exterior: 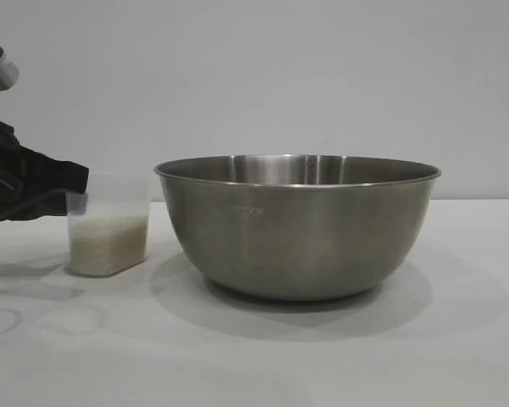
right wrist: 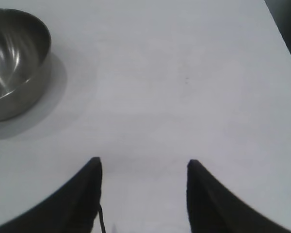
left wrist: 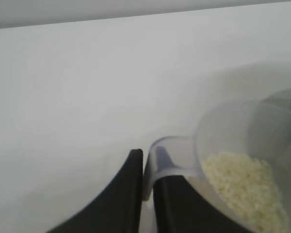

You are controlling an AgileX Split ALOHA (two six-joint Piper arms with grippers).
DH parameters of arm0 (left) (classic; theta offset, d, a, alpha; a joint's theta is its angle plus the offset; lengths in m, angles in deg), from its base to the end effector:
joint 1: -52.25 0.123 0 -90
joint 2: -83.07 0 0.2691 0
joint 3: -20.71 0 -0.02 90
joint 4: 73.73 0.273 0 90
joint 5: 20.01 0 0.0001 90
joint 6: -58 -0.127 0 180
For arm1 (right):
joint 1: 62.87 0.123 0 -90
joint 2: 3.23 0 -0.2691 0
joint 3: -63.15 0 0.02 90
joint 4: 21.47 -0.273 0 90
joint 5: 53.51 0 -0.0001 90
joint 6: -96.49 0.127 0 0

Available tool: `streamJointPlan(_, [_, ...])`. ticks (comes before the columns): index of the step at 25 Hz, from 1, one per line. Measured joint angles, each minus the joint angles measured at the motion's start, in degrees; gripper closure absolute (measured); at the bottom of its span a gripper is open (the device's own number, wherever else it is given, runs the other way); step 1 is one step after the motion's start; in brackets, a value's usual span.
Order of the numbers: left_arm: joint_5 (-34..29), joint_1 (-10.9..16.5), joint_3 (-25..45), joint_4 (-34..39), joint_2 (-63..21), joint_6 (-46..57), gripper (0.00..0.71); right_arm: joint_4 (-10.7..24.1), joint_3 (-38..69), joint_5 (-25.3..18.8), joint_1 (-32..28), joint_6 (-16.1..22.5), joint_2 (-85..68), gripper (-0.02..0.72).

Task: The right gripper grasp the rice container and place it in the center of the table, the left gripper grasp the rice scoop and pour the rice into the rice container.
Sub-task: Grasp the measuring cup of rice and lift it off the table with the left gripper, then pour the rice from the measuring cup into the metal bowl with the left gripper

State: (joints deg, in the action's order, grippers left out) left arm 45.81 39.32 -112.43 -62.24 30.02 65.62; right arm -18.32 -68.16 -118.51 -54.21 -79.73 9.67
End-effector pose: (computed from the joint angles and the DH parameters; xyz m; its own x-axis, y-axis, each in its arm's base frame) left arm 0.3160 -0.0962 0.0292 -0.3271 0.0247 -0.9447 0.3722 0.9222 -0.1047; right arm 0.0703 0.0043 0.2549 -0.5930 -0.0472 -0.8038 -0.0856 0.9963 0.0047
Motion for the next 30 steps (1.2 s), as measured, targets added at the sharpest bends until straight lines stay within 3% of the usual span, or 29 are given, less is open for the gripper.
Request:
streamJointPlan(10, [-1.19, 0.0, -2.32, 2.72, -8.47, -6.01, 0.71, 0.0, 0.0, 0.0, 0.0, 0.0, 0.0, 0.334])
streamJointPlan(16, [-1.07, -0.39, -8.33, 12.29, -11.85, -15.48, 0.71, 0.0, 0.0, 0.0, 0.0, 0.0, 0.0, 0.334])
streamJointPlan(19, [-1.55, -2.7, -12.24, 14.7, -11.85, -21.44, 0.71, 0.0, 0.0, 0.0, 0.0, 0.0, 0.0, 0.334])
streamJointPlan(25, [-8.37, -9.31, -17.92, 17.08, -11.85, -39.66, 0.71, 0.0, 0.0, 0.0, 0.0, 0.0, 0.0, 0.334])
streamJointPlan(30, [-9.78, -12.28, -18.72, 18.11, -11.6, -54.75, 0.71, 0.0, 0.0, 0.0, 0.0, 0.0, 0.0, 0.334])
